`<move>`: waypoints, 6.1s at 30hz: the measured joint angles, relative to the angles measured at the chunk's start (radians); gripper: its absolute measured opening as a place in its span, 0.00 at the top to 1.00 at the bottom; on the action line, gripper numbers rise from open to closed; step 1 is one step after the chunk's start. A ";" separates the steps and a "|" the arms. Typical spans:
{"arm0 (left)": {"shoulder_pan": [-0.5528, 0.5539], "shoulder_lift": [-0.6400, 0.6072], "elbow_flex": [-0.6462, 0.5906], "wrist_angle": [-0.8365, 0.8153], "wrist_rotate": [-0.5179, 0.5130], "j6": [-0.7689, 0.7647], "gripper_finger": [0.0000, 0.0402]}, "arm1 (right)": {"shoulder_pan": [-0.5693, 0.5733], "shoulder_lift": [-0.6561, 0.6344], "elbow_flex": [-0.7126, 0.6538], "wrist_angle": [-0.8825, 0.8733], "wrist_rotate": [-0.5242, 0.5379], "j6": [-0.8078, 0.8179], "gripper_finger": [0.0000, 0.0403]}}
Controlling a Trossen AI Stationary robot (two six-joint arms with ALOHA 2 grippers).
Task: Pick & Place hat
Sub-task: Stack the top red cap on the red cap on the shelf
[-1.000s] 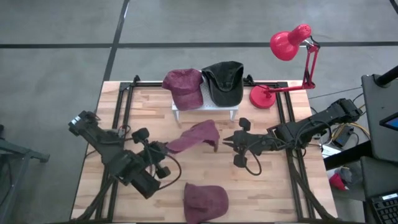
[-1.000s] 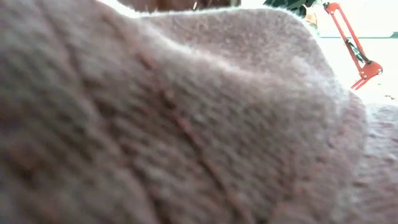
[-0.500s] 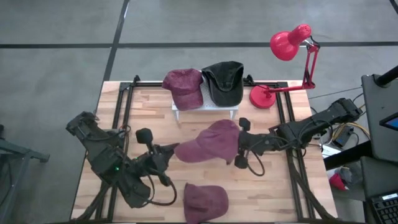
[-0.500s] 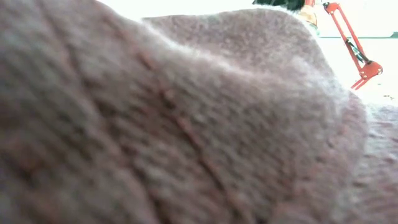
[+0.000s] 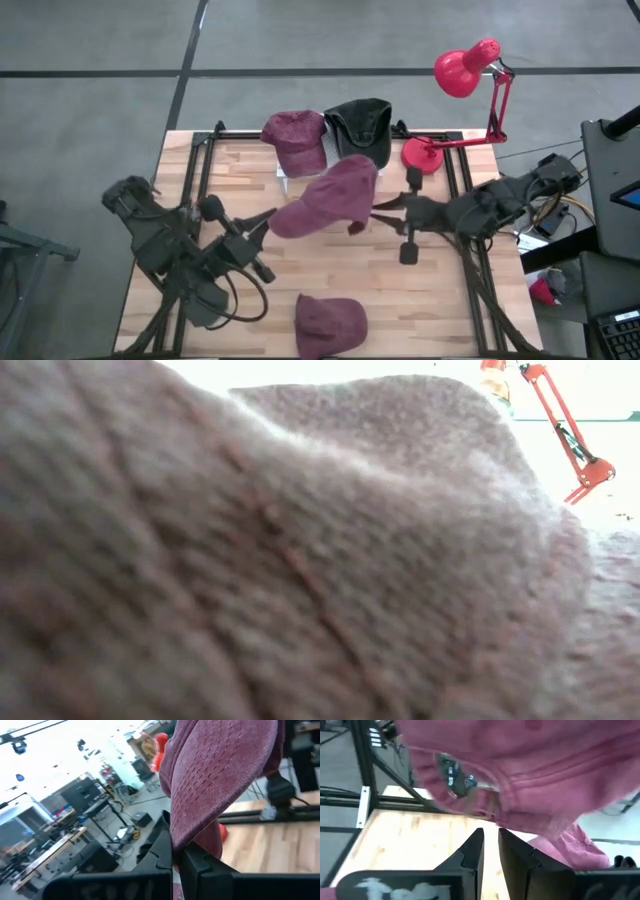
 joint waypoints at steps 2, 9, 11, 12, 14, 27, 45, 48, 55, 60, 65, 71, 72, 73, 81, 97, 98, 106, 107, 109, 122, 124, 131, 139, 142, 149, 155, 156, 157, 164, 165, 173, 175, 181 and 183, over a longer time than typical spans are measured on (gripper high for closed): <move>0.007 -0.013 0.000 0.065 -0.001 0.057 0.99 | 0.000 0.000 0.034 -0.048 -0.019 0.018 0.87; 0.111 -0.036 0.000 0.513 0.475 0.438 0.99 | 0.011 0.000 0.057 -0.103 -0.023 0.077 0.87; 0.143 -0.033 0.000 0.611 0.638 0.529 0.99 | 0.023 0.002 0.056 -0.134 -0.023 0.087 0.87; 0.156 -0.033 0.000 0.641 0.696 0.559 0.99 | 0.029 0.006 0.056 -0.151 -0.022 0.093 0.87; 0.183 -0.041 0.001 0.663 0.772 0.597 0.99 | 0.049 0.013 0.051 -0.182 -0.023 0.105 0.87; 0.276 -0.227 0.001 0.498 0.549 0.711 0.99 | 0.137 0.077 0.046 -0.191 0.000 0.084 0.87; 0.239 -0.296 -0.236 0.440 0.427 0.481 0.99 | 0.066 0.062 0.220 -0.159 0.952 -0.008 0.87; 0.239 -0.286 -0.311 0.615 0.542 0.542 0.99 | 0.000 0.076 0.245 -0.155 0.956 -0.064 0.87; 0.248 -0.266 -0.421 0.892 0.520 0.634 0.99 | -0.073 0.147 0.279 -0.034 0.954 -0.168 0.87; 0.270 -0.206 -0.443 1.065 0.382 0.780 0.99 | -0.074 0.237 0.294 0.198 0.950 -0.458 0.87; 0.279 -0.115 -0.404 1.093 0.325 0.897 0.99 | -0.093 0.299 0.341 0.363 0.928 -0.684 0.87; 0.275 -0.048 -0.362 1.093 0.312 0.913 0.99 | -0.142 0.321 0.415 0.362 0.919 -0.749 0.87; 0.272 -0.045 -0.358 1.092 0.312 0.911 0.99 | -0.150 0.319 0.424 0.362 0.917 -0.756 0.87; 0.268 -0.044 -0.357 1.092 0.313 0.911 0.99 | -0.159 0.317 0.432 0.362 0.916 -0.760 0.87; 0.240 -0.069 -0.357 1.091 0.288 0.875 0.99 | -0.196 0.275 0.446 0.360 0.917 -0.782 0.87; 0.238 -0.089 -0.357 1.090 0.035 0.967 0.99 | -0.198 0.264 0.443 0.220 0.918 -0.738 0.87; 0.238 -0.094 -0.357 1.090 0.032 0.967 0.99 | -0.198 0.264 0.443 0.203 0.918 -0.720 0.87; 0.230 -0.138 -0.357 1.091 0.013 0.961 0.99 | -0.198 0.253 0.443 0.173 0.920 -0.673 0.87; 0.227 -0.140 -0.357 1.091 -0.003 0.967 0.99 | -0.198 0.250 0.443 0.173 0.925 -0.678 0.87; 0.224 -0.144 -0.357 1.090 -0.047 0.985 0.99 | -0.199 0.243 0.443 0.172 0.930 -0.682 0.87; 0.172 -0.178 -0.357 1.091 -0.110 1.064 0.99 | -0.207 0.141 0.443 -0.114 0.930 -0.410 0.87; 0.172 -0.190 -0.357 1.091 -0.109 1.065 0.99 | -0.207 0.126 0.443 -0.219 0.930 -0.311 0.87; 0.182 -0.245 -0.358 1.089 -0.038 0.972 0.99 | -0.206 0.109 0.443 -0.541 0.774 0.023 0.87; 0.235 -0.335 -0.360 1.065 0.604 0.734 0.99 | -0.206 0.136 0.432 -0.620 0.502 0.060 0.87; 0.284 -0.360 -0.360 1.065 0.772 0.718 0.99 | -0.205 0.138 0.409 -0.619 0.429 0.058 0.87; 0.405 -0.428 -0.360 1.008 1.193 0.745 0.99 | -0.171 0.089 0.264 -0.584 0.378 0.079 0.87; 0.518 -0.485 -0.361 0.936 1.526 0.768 0.99 | -0.152 -0.010 0.050 -0.328 0.177 0.003 0.87; 0.535 -0.494 -0.361 0.911 1.555 0.767 0.99 | -0.150 -0.029 0.008 -0.280 0.146 -0.018 0.87; 0.550 -0.504 -0.359 0.880 1.561 0.766 0.99 | -0.150 -0.048 -0.035 -0.234 0.112 -0.035 0.87; 0.568 -0.555 -0.357 0.524 0.923 0.715 0.99 | -0.151 -0.148 -0.262 -0.077 0.017 -0.025 0.87; 0.568 -0.558 -0.357 0.456 0.806 0.680 0.99 | -0.151 -0.159 -0.282 -0.077 0.018 -0.011 0.87; 0.568 -0.505 -0.381 0.140 0.322 0.290 0.99 | -0.151 -0.230 -0.397 -0.065 0.125 0.064 0.87; 0.568 -0.462 -0.410 0.154 0.272 0.226 0.99 | -0.151 -0.240 -0.412 -0.057 0.159 0.066 0.87; 0.563 -0.272 -0.453 0.149 0.075 0.187 0.99 | -0.151 -0.264 -0.441 -0.049 0.202 0.093 0.87; 0.563 -0.231 -0.433 0.152 0.024 0.226 0.99 | -0.151 -0.269 -0.449 -0.050 0.206 0.102 0.87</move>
